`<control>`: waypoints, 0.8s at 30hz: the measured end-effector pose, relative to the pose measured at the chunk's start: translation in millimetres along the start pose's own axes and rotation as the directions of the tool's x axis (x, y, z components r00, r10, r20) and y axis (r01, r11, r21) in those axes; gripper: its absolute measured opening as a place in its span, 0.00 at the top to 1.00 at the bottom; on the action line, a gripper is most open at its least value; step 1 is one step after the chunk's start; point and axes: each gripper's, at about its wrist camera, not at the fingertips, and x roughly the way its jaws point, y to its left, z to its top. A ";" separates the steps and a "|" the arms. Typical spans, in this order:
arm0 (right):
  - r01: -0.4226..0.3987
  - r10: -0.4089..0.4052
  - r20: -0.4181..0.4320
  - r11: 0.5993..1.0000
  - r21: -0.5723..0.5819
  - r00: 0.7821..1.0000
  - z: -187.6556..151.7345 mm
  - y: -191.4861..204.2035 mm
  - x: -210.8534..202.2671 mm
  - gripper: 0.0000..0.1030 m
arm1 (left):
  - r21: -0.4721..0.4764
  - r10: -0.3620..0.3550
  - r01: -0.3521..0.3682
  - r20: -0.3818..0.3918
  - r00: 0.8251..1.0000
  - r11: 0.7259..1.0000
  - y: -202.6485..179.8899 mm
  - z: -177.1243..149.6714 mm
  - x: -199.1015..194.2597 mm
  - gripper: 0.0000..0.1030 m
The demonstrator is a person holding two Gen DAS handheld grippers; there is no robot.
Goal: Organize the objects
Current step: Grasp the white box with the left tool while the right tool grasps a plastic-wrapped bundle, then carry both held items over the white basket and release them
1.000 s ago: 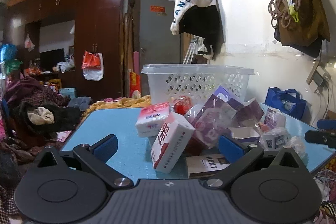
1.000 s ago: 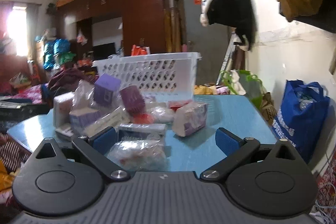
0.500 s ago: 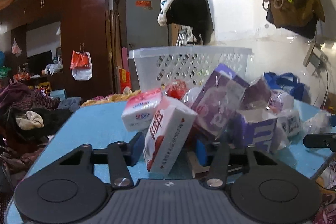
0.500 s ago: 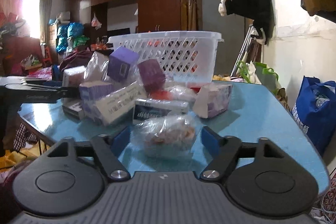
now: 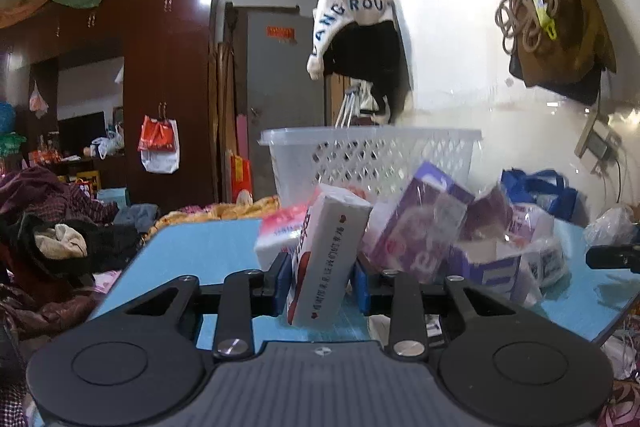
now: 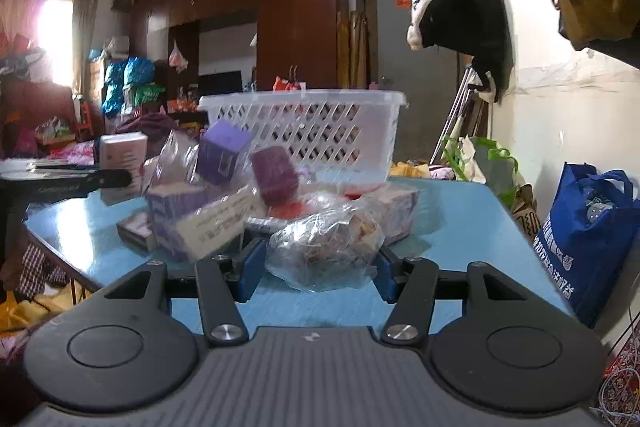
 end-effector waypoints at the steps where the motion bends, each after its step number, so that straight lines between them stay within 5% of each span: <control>1: -0.004 0.004 0.006 1.000 0.001 1.000 4.9 -1.5 0.2 0.43 | -0.009 0.001 -0.001 0.009 1.000 1.000 2.0 2.9 -1.2 0.66; 10: -0.020 0.021 0.018 1.000 -0.013 1.000 105.0 -8.3 74.7 0.43 | -0.036 -0.056 0.058 0.049 0.997 0.998 8.7 78.9 37.5 0.72; 14: -0.027 0.027 0.019 1.000 -0.001 0.999 109.2 -9.1 84.7 0.43 | -0.063 -0.078 0.077 -0.009 0.997 0.995 13.8 78.6 56.5 0.73; 24: -0.037 0.037 0.019 0.999 0.004 0.999 118.2 -15.6 80.2 0.43 | -0.086 -0.101 0.101 0.012 0.995 0.991 19.0 88.9 51.3 0.73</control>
